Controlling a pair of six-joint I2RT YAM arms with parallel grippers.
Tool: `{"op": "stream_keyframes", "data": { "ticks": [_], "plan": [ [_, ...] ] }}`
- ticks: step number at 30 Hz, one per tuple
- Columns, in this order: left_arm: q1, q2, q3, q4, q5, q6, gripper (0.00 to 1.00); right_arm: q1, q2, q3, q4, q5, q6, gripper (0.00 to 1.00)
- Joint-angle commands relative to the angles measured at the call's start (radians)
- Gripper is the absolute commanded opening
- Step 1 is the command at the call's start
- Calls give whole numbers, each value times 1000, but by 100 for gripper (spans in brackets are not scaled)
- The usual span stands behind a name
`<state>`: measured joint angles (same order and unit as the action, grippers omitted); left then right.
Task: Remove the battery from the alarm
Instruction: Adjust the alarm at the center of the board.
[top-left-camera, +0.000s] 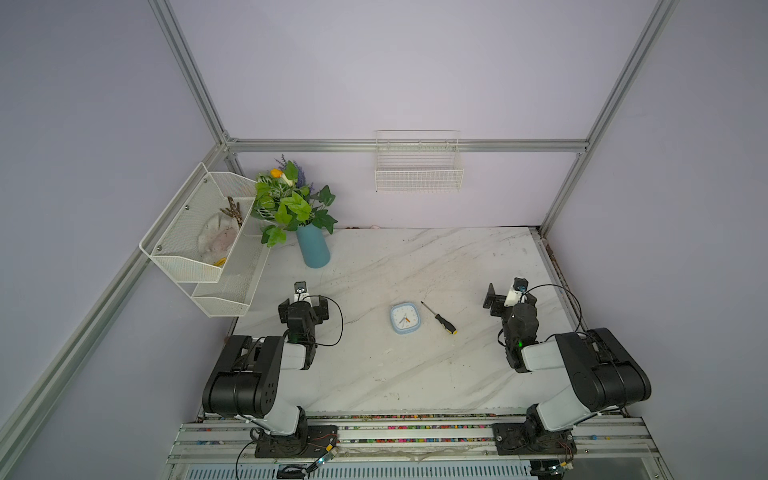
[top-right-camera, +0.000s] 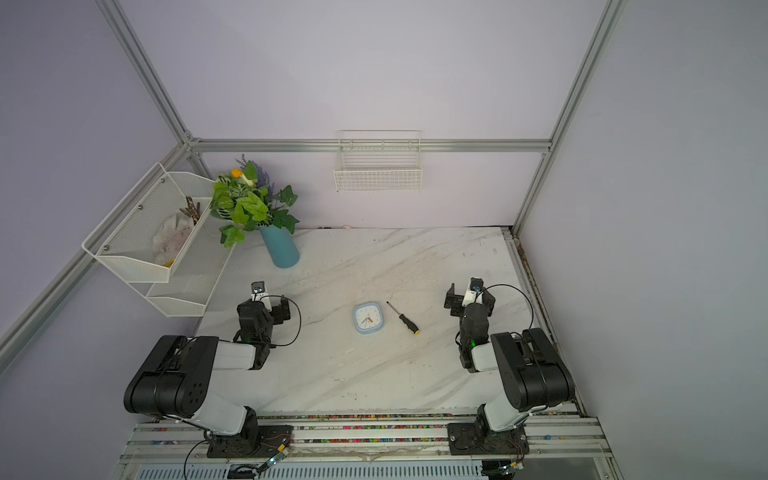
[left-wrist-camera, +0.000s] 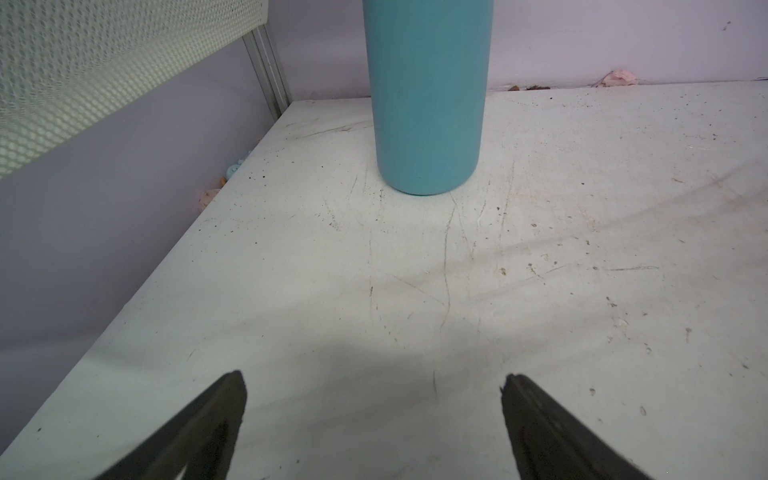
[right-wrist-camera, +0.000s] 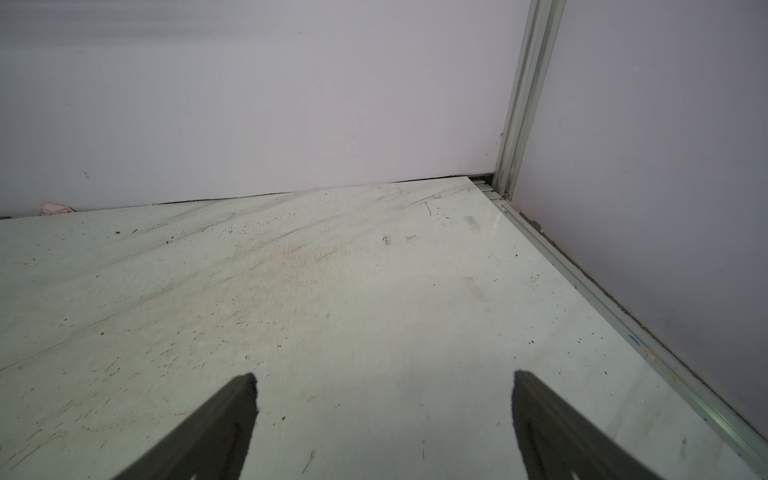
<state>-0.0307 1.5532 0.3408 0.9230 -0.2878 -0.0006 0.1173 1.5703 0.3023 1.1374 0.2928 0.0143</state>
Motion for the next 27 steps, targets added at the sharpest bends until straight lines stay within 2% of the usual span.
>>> {"op": "stream_keyframes", "data": {
  "ticks": [1,4,7,9,11,13,14,16,18,21,23,24,27],
  "plan": [
    [8,9,38,10,13,-13,100,-8,4,-6,29,-4,6,100],
    [4,-21,37,8,5,1,100,-7,-15,-2,23,8,1,99],
    [3,-128,61,-151,-15,-19,100,-6,-134,93,-246,-1,2,95],
    [3,-200,64,-191,-20,-15,96,-7,-191,180,-450,-53,-22,95],
    [1,-266,63,-223,3,6,88,4,-251,231,-535,-117,-78,90],
    [-18,-353,73,-281,-18,-4,85,32,-321,282,-631,-133,-111,89],
    [-31,-393,99,-353,-42,-46,85,44,-348,310,-686,-142,-111,88],
    [-54,-455,191,-578,-58,-169,86,73,-386,375,-807,-164,-26,83],
    [-85,-464,259,-721,-38,-256,87,81,-369,483,-1005,-242,152,79],
    [-112,-426,354,-912,88,-364,92,127,-248,676,-1296,-456,233,68],
    [-135,-381,391,-990,187,-430,93,208,-182,730,-1393,-494,248,67],
    [-146,-355,398,-1005,254,-464,93,252,-157,736,-1413,-521,259,67],
    [-165,-291,390,-1014,417,-552,97,344,-98,715,-1407,-616,315,57]
  ]
}}
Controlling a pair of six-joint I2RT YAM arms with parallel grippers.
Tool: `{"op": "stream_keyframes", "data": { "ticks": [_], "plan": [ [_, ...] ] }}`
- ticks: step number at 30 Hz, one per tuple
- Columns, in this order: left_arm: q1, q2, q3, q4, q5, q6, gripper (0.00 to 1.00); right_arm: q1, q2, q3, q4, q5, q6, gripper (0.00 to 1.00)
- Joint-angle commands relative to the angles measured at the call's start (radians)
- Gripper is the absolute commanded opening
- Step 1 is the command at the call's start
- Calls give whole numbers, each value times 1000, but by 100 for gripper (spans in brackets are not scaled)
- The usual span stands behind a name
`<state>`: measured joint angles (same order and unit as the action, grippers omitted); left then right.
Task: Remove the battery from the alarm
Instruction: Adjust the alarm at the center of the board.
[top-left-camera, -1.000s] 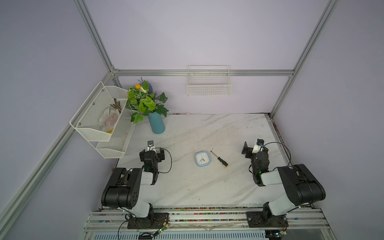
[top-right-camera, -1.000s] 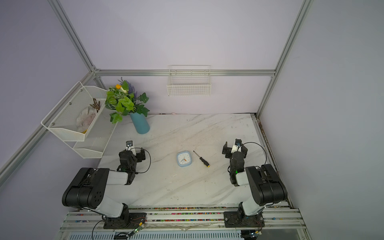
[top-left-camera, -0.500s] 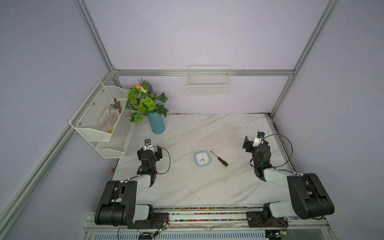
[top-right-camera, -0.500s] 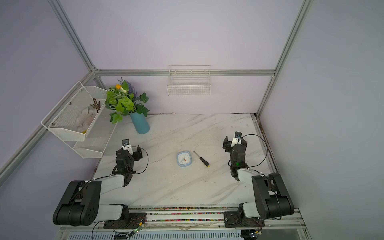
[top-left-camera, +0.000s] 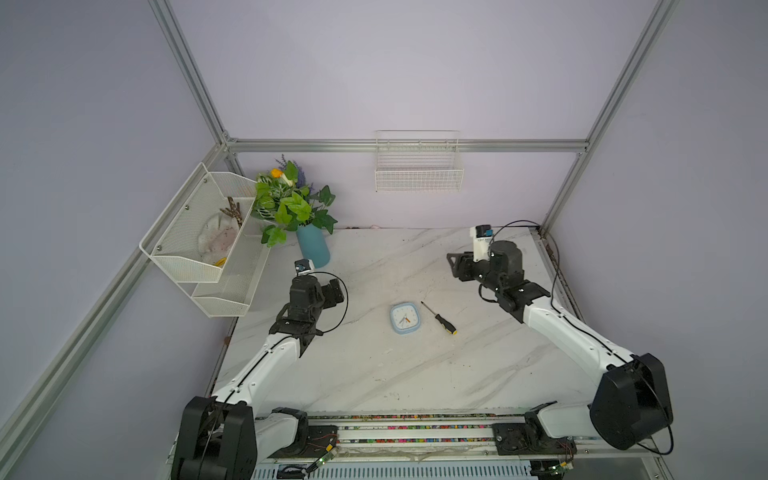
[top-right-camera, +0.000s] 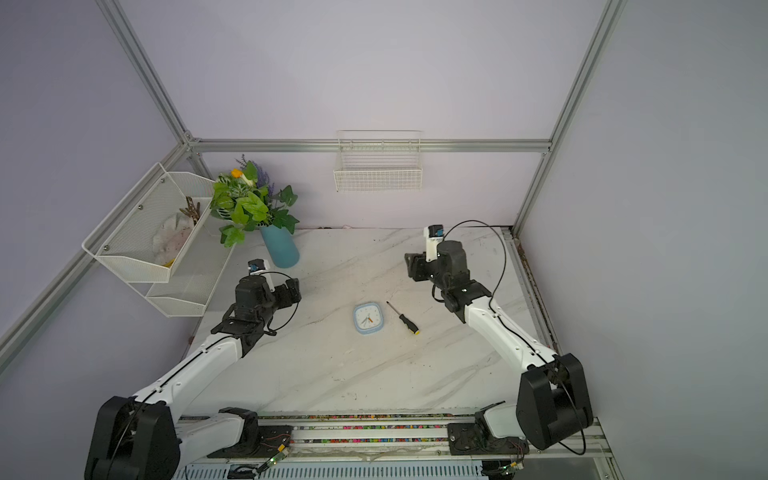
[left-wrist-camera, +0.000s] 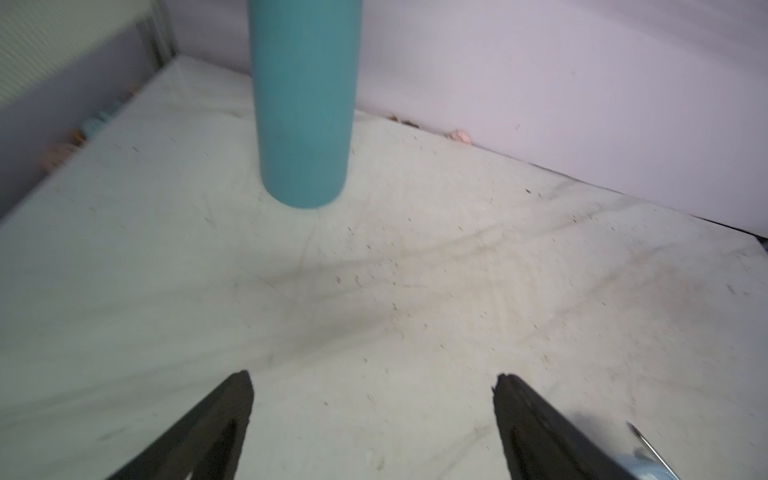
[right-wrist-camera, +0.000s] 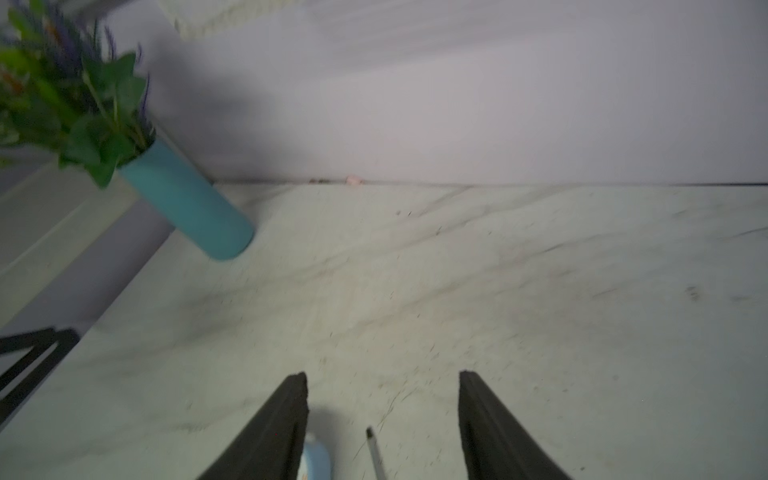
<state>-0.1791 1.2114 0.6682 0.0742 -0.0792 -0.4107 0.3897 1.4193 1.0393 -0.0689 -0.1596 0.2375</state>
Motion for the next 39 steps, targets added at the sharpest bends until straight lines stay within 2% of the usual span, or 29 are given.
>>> {"op": "stream_keyframes", "data": {
  "ticks": [1,4,8,20,39],
  "plan": [
    [-23,66,59,-164,249,-154,100,92,69,-32,-194,-182,106,55],
    [-56,92,40,-141,312,-189,100,141,112,-45,-189,-204,119,54],
    [-99,126,21,-78,373,-241,100,152,164,-41,-193,-199,113,54],
    [-240,359,88,56,433,-327,100,155,289,32,-202,-217,106,46],
    [-299,465,133,146,479,-379,100,151,386,126,-281,-110,71,36]
  ]
}}
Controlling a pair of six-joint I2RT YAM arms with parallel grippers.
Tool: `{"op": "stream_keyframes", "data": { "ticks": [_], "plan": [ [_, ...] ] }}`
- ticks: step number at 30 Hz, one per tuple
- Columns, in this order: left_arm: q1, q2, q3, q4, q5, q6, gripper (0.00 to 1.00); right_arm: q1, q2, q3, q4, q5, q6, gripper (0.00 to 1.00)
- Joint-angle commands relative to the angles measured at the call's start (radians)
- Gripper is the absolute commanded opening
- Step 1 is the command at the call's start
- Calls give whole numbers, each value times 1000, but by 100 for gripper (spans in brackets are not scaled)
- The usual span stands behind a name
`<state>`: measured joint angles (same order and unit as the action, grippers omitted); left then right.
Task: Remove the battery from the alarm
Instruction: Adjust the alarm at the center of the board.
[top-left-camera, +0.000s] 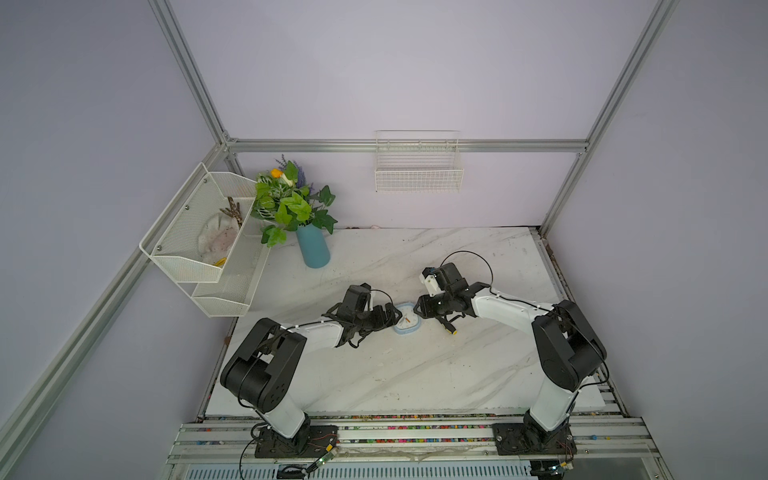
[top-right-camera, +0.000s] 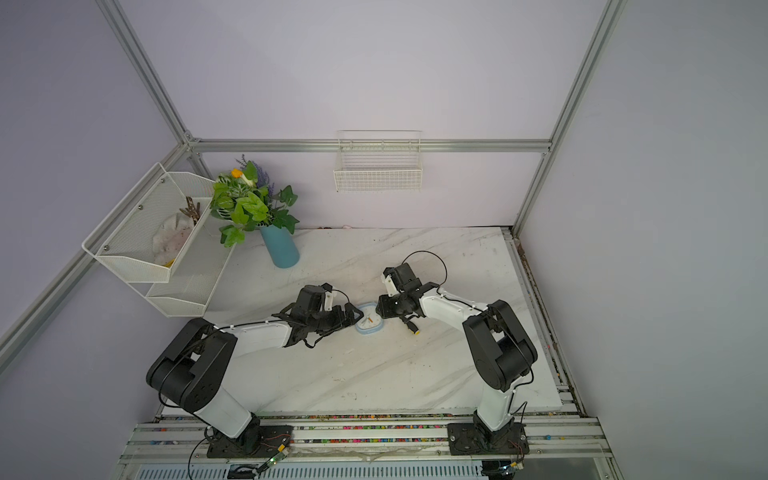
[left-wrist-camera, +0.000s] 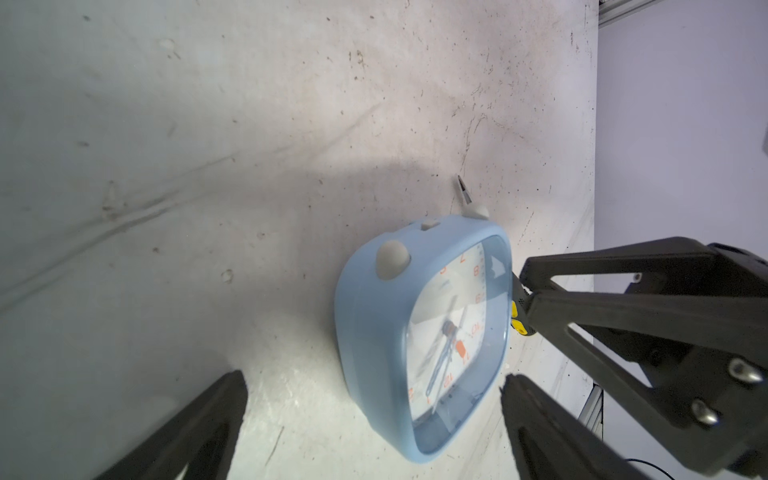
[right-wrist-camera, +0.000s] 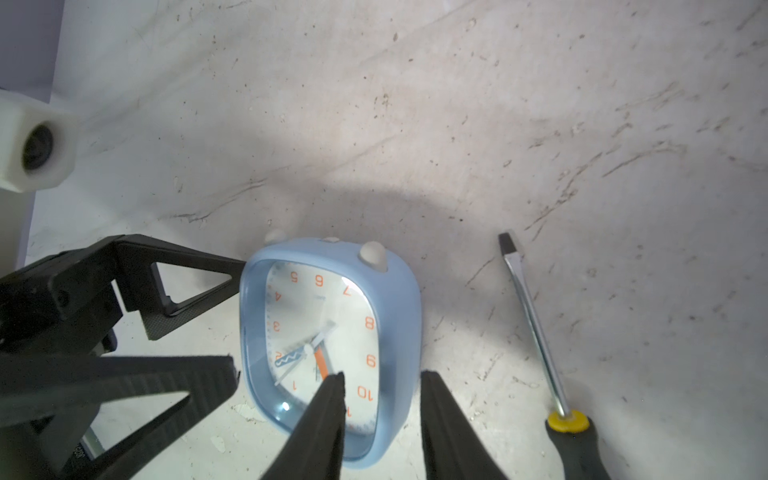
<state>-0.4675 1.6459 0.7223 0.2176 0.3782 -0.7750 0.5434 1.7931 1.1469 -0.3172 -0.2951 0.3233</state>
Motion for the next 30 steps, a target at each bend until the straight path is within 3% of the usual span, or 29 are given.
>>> {"op": "stream_keyframes", "data": {
  "ticks": [1,9,24,27,30],
  "plan": [
    [-13,33,81,6,25,-15,100,-3,19,22,-35,27,-15,35],
    [-21,60,89,51,60,-38,100,-9,56,26,-42,5,-10,18],
    [-28,97,79,138,100,-79,90,-24,117,-3,-24,-38,8,13],
    [-30,99,83,145,100,-83,84,-24,122,-3,-23,-44,7,13],
    [-31,102,91,150,106,-84,72,-24,127,-3,-21,-51,7,12]
  ]
}}
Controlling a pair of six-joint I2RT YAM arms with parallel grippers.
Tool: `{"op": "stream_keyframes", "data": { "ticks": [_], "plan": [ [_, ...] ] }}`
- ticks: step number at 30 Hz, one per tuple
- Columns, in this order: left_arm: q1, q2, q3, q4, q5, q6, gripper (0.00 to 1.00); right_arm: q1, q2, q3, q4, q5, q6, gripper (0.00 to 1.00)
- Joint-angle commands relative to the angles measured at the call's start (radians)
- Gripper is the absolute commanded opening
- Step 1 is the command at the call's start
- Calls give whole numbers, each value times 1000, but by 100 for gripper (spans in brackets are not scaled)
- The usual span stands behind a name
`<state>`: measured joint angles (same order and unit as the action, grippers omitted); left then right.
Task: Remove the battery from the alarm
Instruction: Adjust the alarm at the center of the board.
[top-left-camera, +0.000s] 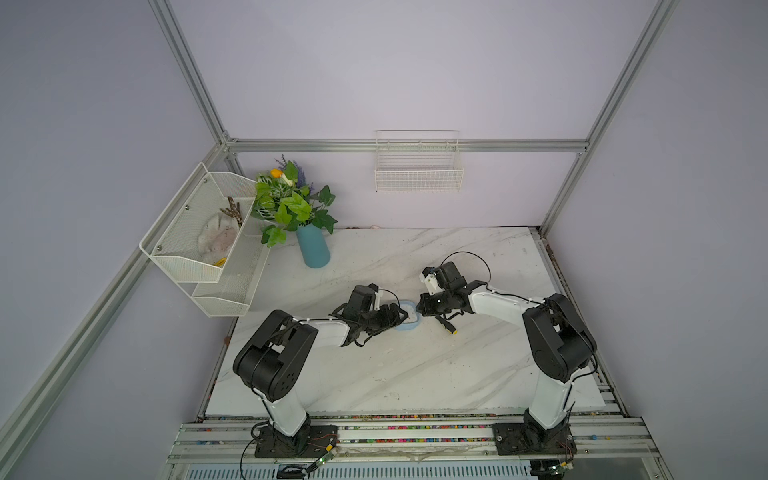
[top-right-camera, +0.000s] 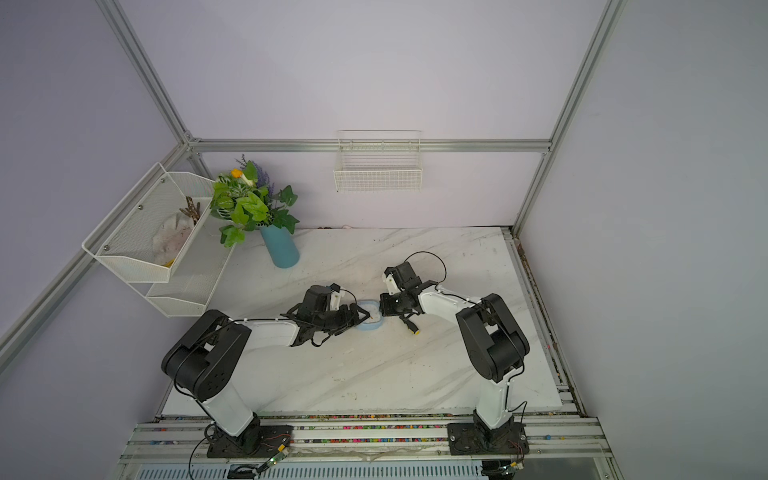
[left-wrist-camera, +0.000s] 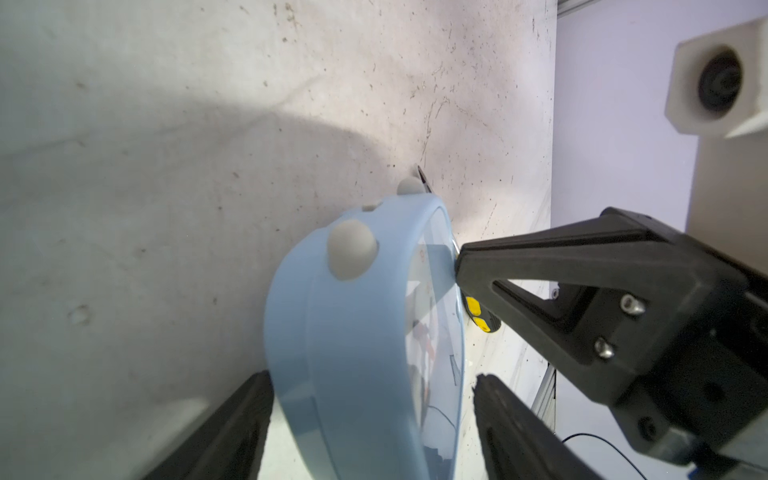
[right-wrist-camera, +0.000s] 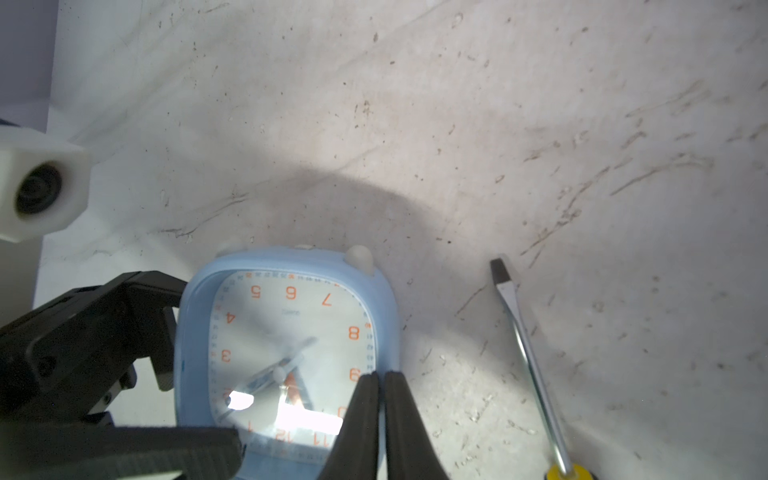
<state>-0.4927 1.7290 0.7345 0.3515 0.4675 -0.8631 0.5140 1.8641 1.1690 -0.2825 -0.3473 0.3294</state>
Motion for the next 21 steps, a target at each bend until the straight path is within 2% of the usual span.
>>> {"op": "stream_keyframes", "data": {
  "ticks": [1,9,13,17,19,21],
  "plan": [
    [-6,18,81,16,17,4,67,6,57,-25,-57,-1,2,13],
    [-7,0,77,5,10,13,39,6,56,-29,-51,-13,11,14],
    [-6,-73,95,-167,-80,102,20,6,-13,-42,-45,11,22,18],
    [-7,-195,167,-488,-281,239,4,6,-151,-37,-76,87,34,23],
    [-13,-243,226,-664,-409,305,0,3,-224,-29,-101,141,39,26],
    [-39,-259,321,-878,-595,363,0,2,-291,-15,-139,199,40,28]
  ]
}}
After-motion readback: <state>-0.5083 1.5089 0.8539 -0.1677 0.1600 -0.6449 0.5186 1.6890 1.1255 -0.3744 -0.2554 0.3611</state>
